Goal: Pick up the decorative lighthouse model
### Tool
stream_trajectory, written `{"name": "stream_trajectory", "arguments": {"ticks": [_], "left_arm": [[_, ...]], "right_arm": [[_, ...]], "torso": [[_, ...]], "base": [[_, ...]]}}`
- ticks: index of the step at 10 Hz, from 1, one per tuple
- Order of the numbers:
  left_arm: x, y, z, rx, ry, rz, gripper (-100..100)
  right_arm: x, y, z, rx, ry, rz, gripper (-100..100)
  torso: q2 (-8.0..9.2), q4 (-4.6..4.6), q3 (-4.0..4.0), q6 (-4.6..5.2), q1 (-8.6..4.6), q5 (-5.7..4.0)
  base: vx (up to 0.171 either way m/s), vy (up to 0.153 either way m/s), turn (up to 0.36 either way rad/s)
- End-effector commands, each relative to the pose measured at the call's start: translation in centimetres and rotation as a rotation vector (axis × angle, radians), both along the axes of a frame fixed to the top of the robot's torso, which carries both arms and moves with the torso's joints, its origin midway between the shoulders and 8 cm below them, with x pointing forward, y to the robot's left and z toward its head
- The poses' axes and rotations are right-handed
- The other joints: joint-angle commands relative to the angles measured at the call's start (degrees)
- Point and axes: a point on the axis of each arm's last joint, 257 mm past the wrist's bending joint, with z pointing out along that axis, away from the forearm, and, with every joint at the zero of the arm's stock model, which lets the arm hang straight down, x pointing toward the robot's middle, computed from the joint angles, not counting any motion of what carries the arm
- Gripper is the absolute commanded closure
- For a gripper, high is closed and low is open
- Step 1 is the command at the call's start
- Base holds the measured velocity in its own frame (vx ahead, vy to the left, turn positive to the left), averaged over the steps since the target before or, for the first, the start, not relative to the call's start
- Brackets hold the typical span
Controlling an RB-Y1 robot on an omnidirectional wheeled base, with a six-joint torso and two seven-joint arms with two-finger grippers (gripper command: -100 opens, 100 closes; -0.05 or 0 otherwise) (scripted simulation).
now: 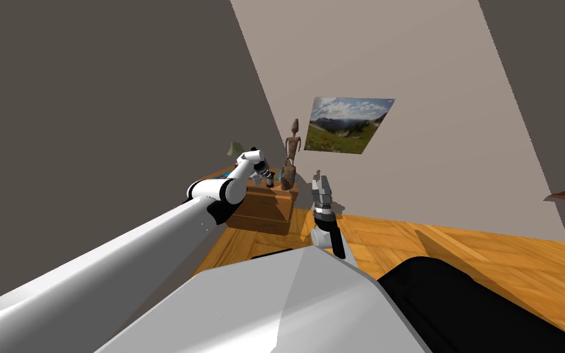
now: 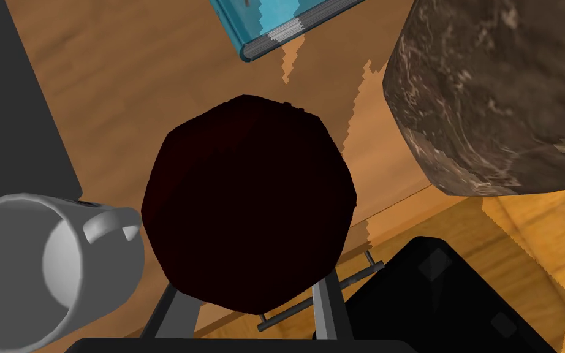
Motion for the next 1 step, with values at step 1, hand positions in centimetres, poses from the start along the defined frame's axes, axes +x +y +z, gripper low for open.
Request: {"name": "stream_trajectory", "arguments": {"ticks": [1], "left_arm": [[0.0,0.0,0.0,0.0,0.0,0.0,0]], "right_arm": [[0.0,0.0,0.0,0.0,0.0,0.0,0]], "torso": [[0.0,0.0,0.0,0.0,0.0,0.0]], "base": [[0.0,0.0,0.0]]}}
